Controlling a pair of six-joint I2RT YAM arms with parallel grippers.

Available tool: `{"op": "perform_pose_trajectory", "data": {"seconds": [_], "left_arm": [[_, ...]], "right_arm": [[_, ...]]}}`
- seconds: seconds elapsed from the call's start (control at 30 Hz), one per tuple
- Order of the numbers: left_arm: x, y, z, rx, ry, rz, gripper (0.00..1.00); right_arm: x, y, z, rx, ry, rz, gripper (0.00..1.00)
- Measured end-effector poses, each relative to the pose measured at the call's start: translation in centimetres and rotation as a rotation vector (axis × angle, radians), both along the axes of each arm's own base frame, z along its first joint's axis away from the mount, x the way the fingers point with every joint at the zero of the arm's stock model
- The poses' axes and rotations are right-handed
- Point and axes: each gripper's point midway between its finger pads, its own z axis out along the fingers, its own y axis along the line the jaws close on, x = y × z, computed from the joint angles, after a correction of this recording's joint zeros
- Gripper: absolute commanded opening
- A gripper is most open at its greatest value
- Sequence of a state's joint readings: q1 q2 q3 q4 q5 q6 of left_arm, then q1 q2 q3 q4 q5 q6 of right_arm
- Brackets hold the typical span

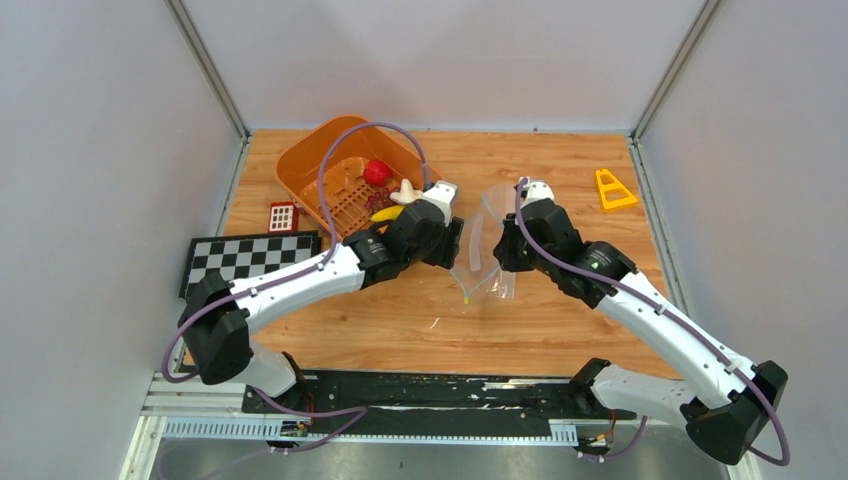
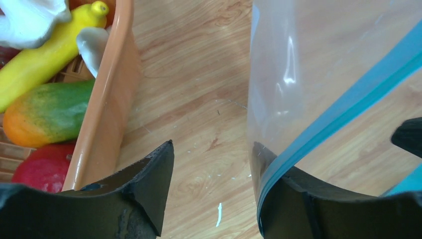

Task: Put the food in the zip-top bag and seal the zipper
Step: Open the zipper of the food storage bag.

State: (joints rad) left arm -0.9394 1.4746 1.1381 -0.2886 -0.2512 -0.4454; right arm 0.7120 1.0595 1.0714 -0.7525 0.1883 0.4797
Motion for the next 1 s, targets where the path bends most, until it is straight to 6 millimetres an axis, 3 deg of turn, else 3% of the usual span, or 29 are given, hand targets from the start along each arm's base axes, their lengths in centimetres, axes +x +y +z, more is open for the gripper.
{"op": "perform_pose_trajectory", "data": {"seconds": [0.2,0.4,0.53,0.63,0.77,0.87,1.0], "left_arm": [[-0.2,0.5,1.4,0.023,-0.028,-0.029,0.99],[-0.5,2.6,4.8,0.046,-0.093,-0.035,1.00],[0.6,5.3,7.7,0.037,-0.152,0.015,1.00],[2.7,8.4,8.8,0.039,-0.177,0.099,1.00],[6.3,11.8,8.7,0.055,-0.168,0.203,1.00],[9.8,13.7,8.0,0.061,-0.147,0.279,1.00],[14.6,14.8,5.4,0.074,-0.089,0.328,1.00]], "right_arm": [[0.4,0.7,-0.1,0.042,-0.015,-0.006,0.00],[1.0,1.7,0.0,0.070,-0.020,0.008,0.00],[1.3,2.2,-0.5,0.073,-0.006,0.018,0.00],[1.5,2.4,-1.1,0.064,0.012,0.023,0.00],[1.5,2.6,-1.3,0.065,0.020,0.029,0.00],[1.5,2.8,-1.4,0.066,0.026,0.036,0.00],[1.5,3.0,-1.6,0.066,0.035,0.043,0.00]]}}
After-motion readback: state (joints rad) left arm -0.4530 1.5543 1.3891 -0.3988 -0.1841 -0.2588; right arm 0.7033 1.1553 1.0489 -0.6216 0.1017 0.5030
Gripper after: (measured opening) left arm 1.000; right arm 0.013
